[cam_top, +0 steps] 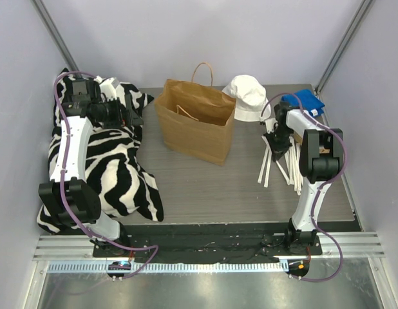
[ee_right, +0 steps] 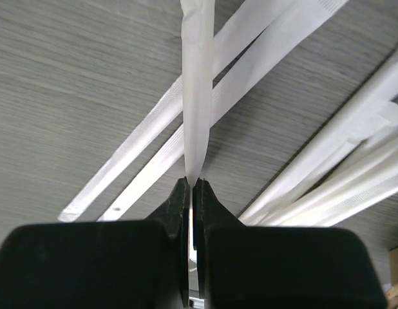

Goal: Pack the takeout coffee

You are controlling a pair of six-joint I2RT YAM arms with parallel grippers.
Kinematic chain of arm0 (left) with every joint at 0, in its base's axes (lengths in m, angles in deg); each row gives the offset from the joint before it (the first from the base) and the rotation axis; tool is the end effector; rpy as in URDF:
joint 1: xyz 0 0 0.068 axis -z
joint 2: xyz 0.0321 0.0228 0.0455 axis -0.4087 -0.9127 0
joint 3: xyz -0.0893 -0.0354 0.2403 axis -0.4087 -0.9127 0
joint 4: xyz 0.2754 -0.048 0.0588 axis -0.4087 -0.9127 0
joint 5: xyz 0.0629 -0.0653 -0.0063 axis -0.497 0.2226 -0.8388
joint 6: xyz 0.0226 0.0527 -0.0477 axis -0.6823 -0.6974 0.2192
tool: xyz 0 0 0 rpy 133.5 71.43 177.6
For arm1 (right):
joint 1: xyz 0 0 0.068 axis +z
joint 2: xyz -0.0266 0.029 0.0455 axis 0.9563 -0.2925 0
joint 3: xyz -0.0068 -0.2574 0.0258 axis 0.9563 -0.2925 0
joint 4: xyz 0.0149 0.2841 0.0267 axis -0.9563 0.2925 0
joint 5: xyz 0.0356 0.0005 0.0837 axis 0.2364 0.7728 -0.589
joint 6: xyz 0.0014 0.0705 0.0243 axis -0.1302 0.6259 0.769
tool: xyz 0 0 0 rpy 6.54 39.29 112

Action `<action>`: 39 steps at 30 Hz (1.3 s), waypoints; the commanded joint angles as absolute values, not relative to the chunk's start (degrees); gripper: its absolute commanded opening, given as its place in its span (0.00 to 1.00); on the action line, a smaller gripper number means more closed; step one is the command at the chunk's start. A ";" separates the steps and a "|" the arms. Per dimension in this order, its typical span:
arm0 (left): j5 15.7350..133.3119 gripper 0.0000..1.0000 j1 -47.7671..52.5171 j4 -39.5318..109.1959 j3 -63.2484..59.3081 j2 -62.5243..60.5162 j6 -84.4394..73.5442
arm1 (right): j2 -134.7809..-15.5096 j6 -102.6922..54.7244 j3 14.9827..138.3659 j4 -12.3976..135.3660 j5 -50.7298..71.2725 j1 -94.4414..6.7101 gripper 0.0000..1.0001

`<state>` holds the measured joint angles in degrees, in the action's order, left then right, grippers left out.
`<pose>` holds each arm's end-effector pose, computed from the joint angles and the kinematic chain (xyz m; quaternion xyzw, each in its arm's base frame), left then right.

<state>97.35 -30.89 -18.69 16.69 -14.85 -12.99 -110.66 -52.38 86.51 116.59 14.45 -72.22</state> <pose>0.3692 0.0112 0.3329 0.0064 0.9095 -0.2438 0.3366 0.4019 0.0093 0.1116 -0.1945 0.9800 0.0246 0.0327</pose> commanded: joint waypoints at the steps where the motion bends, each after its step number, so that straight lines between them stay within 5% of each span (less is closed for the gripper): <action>1: 97.55 1.00 -31.16 -17.99 16.56 -13.23 -13.34 | -102.53 -46.55 94.71 120.38 7.39 -72.29 0.01; 6: 98.60 1.00 -31.16 -18.33 16.56 -13.75 -13.60 | -103.57 -32.76 91.14 115.04 -7.47 -70.98 0.01; 17: 97.55 1.00 -31.16 -20.80 17.80 -13.40 -14.83 | -110.16 -25.97 86.65 104.31 -5.12 -68.51 0.01; 31: 97.38 1.00 -31.24 -19.31 16.21 -12.09 -15.36 | -109.99 -40.79 79.53 110.10 7.36 -77.81 0.01; 39: 97.81 1.00 -31.16 -18.51 16.30 -13.49 -14.83 | -111.75 -47.23 87.69 116.07 8.34 -83.80 0.01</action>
